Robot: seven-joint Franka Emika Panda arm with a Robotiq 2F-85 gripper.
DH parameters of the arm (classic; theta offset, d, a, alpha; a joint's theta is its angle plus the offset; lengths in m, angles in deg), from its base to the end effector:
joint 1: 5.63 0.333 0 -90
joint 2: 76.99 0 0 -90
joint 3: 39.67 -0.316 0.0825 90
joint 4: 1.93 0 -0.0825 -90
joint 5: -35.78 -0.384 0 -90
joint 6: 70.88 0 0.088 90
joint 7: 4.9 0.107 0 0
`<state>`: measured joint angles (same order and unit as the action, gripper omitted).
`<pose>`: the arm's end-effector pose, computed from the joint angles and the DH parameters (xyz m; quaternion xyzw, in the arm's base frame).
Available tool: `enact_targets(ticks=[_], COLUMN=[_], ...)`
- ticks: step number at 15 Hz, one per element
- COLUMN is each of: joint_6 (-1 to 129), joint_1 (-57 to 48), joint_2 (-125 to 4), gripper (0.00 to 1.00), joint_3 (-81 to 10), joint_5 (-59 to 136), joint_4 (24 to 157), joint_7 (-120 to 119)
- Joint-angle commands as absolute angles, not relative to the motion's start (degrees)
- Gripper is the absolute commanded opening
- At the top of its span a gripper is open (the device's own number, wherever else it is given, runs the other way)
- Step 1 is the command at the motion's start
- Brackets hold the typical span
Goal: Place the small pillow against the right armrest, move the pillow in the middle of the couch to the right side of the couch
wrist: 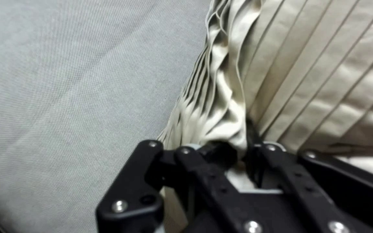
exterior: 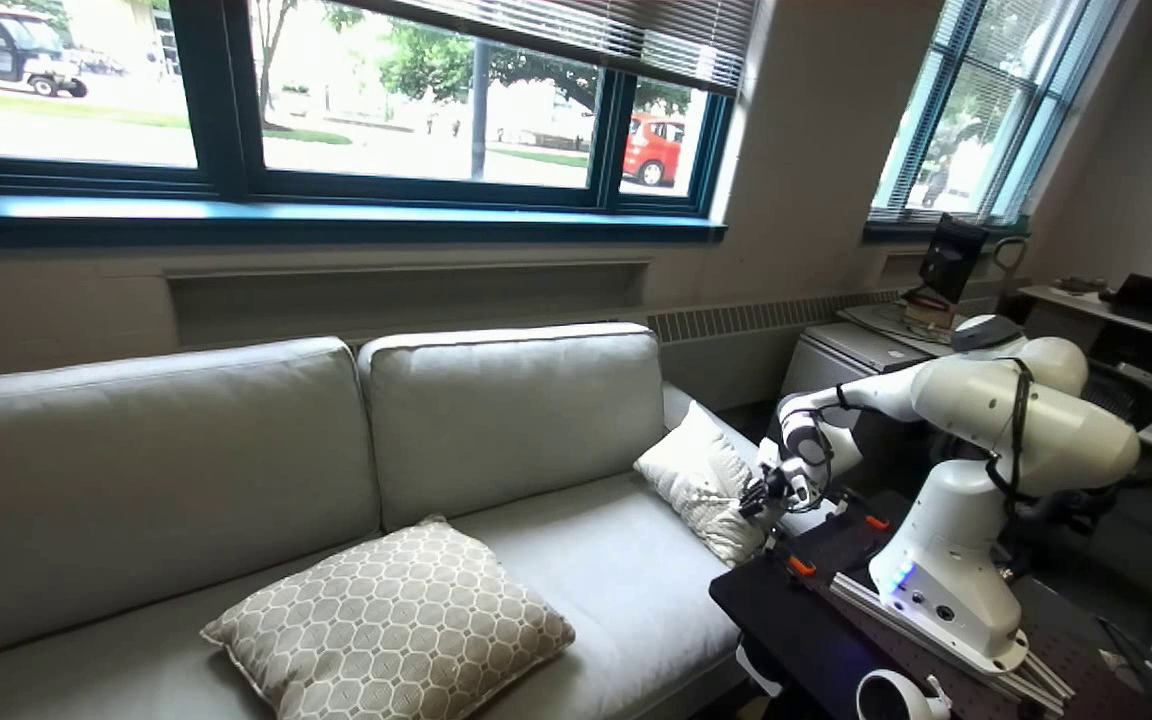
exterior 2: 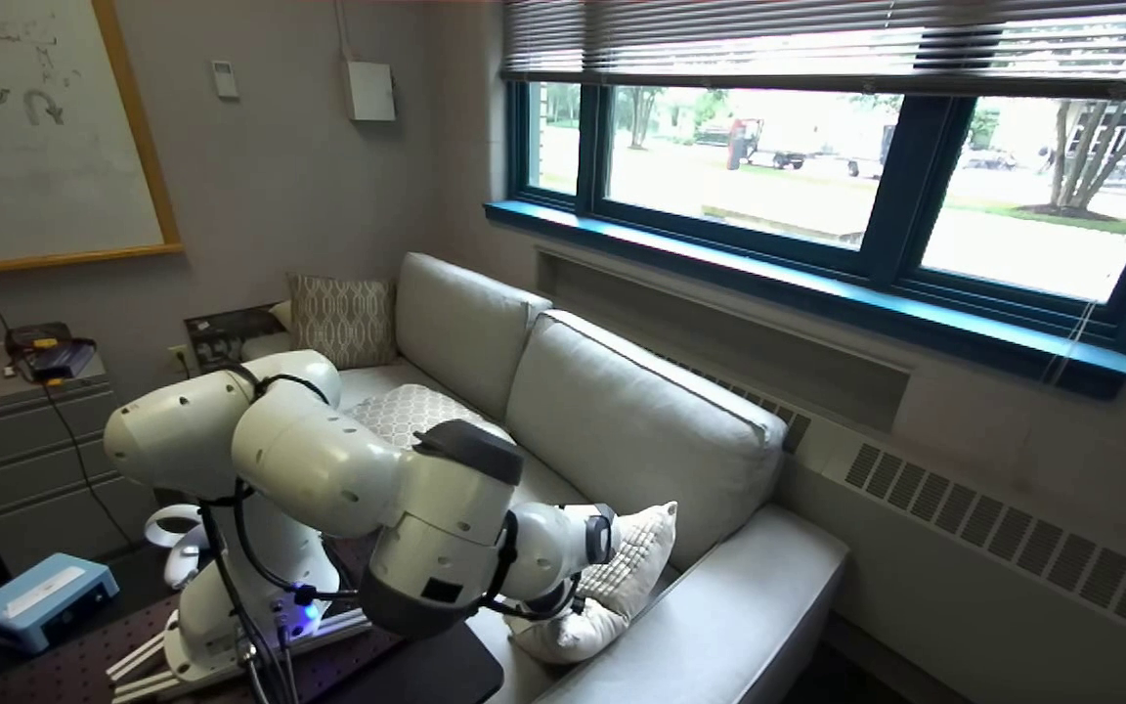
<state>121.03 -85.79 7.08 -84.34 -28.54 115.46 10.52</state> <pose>0.3641 -0.2022 -0.1090 -0.2715 0.9123 0.1192 0.2825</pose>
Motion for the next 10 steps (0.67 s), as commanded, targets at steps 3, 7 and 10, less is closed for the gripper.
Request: enact_targets(ticks=[3, 7, 10], joint_6=[123.31, 128.72, 127.51], joint_1=[-86.73, -88.17, -86.36], joint_2=[8.0, 7.59, 2.82], gripper=[0.58, 0.88, 1.0], joint_3=[-85.5, -88.24, -86.81], joint_5=[-27.21, -26.07, -23.95], joint_4=[118.79, 121.23, 122.3], joint_7=[8.78, 9.4, 13.57])
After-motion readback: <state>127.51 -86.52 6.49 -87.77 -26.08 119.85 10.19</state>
